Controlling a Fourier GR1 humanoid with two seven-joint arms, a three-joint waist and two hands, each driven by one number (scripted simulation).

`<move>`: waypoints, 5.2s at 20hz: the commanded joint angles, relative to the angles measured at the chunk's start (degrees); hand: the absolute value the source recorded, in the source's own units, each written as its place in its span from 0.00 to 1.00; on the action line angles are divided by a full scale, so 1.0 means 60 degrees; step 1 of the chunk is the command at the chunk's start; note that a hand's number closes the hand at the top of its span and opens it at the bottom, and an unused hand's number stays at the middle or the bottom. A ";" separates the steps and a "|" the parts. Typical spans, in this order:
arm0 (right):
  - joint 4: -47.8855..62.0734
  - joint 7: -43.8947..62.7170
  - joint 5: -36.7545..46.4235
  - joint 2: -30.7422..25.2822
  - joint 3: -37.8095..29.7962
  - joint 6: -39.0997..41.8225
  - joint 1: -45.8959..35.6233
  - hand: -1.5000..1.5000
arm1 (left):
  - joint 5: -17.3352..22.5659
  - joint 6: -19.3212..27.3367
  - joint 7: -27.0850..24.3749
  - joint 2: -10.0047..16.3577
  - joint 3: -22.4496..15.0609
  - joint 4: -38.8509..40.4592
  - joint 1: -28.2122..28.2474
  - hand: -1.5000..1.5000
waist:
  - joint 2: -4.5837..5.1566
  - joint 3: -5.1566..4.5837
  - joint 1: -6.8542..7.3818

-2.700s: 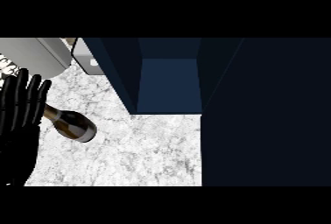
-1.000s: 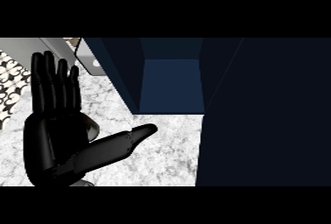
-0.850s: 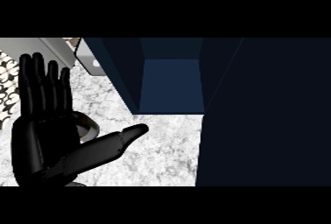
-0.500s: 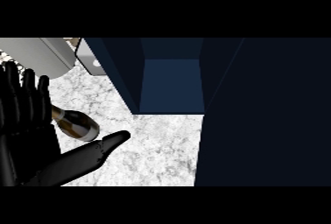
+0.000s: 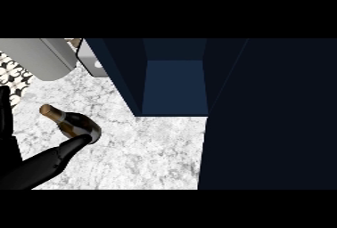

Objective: Pick up the wine, place it into the cabinet and close the cabinet

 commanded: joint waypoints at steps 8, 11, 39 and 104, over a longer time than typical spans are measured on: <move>-0.1253 0.0891 -0.0325 0.0196 0.0330 -0.0163 -0.0067 0.00 | 0.2410 -0.0817 -0.1622 0.0007 0.1782 0.1159 0.0729 0.00 | 0.0010 -0.0012 -0.0021; -0.1621 0.0286 -0.0180 0.0172 0.0355 0.0148 0.1009 0.00 | 0.2112 -0.0762 -0.1912 -0.0563 0.1057 0.1261 0.1275 0.00 | -0.0003 0.0000 -0.0067; -0.1406 0.1188 -0.0958 -0.0150 -0.0718 0.0004 -0.0367 0.00 | 0.4446 -0.3063 -0.6776 -0.0751 0.3471 0.6590 0.1200 0.00 | 0.0013 0.0002 -0.0063; -0.0380 0.1195 -0.0788 0.0066 -0.0989 0.0006 -0.1278 0.00 | 0.4479 -0.6525 -1.1673 0.1039 0.3134 1.4656 -0.1958 1.00 | 0.0005 0.0008 0.0003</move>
